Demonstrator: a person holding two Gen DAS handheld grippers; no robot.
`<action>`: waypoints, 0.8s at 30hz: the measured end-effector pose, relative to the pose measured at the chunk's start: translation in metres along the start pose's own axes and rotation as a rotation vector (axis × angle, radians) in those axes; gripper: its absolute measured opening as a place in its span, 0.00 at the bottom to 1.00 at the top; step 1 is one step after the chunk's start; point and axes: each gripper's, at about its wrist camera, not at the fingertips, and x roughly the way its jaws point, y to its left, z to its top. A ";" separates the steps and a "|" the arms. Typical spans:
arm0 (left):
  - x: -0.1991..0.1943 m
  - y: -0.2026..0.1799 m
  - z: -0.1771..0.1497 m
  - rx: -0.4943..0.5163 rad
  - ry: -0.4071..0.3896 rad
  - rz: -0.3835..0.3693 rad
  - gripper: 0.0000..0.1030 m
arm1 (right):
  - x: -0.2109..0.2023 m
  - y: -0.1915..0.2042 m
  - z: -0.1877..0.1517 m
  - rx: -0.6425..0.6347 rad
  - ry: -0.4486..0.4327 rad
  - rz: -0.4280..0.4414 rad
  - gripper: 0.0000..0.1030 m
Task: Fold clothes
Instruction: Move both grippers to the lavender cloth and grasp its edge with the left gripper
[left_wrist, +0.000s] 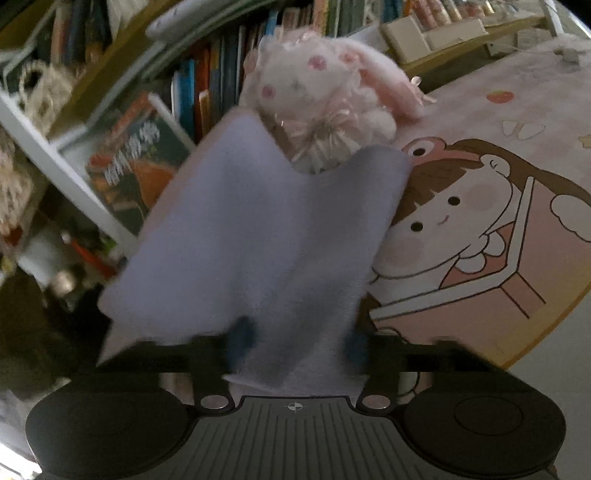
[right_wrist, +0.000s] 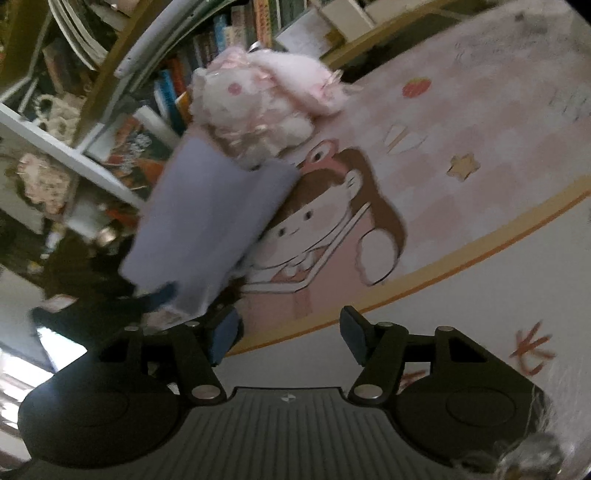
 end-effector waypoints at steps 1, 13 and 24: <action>-0.003 0.007 -0.001 -0.040 0.005 -0.020 0.24 | 0.001 0.000 0.000 0.009 0.015 0.024 0.59; -0.114 0.046 -0.040 -0.334 -0.084 -0.292 0.19 | 0.015 -0.011 0.000 0.171 0.131 0.206 0.63; -0.128 0.042 -0.070 -0.350 -0.033 -0.345 0.19 | 0.019 -0.014 0.002 0.243 0.128 0.199 0.63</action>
